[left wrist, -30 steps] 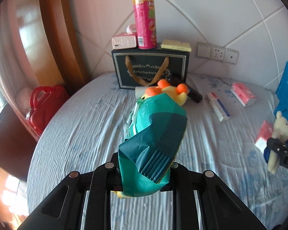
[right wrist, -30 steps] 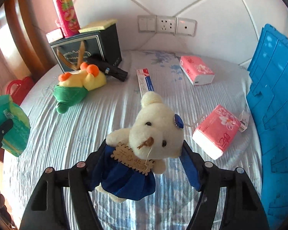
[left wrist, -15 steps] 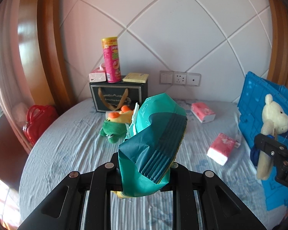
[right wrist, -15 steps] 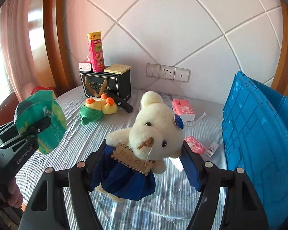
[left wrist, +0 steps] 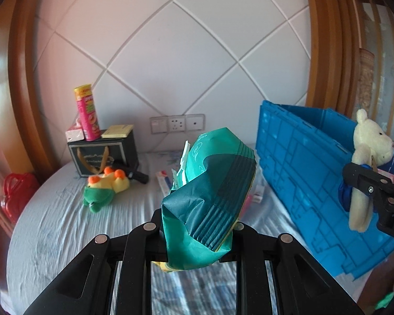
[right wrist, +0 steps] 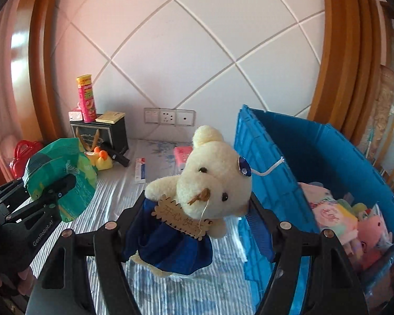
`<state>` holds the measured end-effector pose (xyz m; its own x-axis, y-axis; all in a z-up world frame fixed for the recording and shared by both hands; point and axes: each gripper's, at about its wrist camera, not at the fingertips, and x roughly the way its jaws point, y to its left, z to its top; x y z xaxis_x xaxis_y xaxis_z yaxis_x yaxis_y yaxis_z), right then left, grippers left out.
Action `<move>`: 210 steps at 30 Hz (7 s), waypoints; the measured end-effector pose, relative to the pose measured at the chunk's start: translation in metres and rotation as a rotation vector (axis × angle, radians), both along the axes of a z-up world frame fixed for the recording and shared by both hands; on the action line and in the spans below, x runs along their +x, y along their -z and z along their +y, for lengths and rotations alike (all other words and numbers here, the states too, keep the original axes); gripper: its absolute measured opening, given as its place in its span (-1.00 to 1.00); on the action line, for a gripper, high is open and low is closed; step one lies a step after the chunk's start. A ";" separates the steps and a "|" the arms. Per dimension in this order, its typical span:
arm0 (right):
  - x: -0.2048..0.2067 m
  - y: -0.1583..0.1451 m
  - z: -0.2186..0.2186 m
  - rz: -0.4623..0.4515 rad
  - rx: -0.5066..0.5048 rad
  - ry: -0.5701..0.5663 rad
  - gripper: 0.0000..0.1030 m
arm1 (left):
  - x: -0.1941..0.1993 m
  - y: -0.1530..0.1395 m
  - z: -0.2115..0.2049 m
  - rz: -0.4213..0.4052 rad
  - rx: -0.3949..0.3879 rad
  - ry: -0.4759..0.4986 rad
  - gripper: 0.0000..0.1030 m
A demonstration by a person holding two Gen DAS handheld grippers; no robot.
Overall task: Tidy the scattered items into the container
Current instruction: 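Carry the wipes pack and teddy bear over the blue crate and open both grippers, then move both tools back over the bed toward the pink tissue packs, then grasp the white-blue ointment box with the left gripper while the right gripper grasps the pink tissue pack, then carry the ointment box and tissue pack over the blue crate and open both grippers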
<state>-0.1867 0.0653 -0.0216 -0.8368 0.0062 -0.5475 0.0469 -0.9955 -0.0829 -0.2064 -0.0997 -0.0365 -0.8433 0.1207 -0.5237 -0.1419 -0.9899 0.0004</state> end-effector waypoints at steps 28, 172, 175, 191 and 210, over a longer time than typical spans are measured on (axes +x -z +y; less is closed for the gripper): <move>0.026 -0.001 0.335 0.002 -0.001 0.104 0.37 | 0.049 -0.046 0.363 0.151 -0.057 0.116 -0.59; -0.270 0.289 -0.037 -0.523 -0.217 0.327 0.83 | -0.317 0.265 -0.051 -0.475 -0.122 -0.003 -0.23; -0.260 0.266 -0.040 -0.479 -0.211 0.302 0.83 | -0.297 0.244 -0.056 -0.447 -0.103 0.004 -0.24; -0.168 0.131 -0.085 -0.237 -0.161 0.133 0.83 | -0.173 0.110 -0.096 -0.188 -0.038 -0.064 -0.25; -0.037 -0.027 -0.035 0.058 -0.055 0.090 0.83 | -0.048 -0.017 -0.028 0.088 0.074 -0.024 -0.25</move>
<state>-0.2236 0.0304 0.0057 -0.8646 0.0544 -0.4994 -0.0464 -0.9985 -0.0285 -0.2539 -0.1278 -0.0191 -0.8886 0.1355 -0.4383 -0.1205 -0.9908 -0.0620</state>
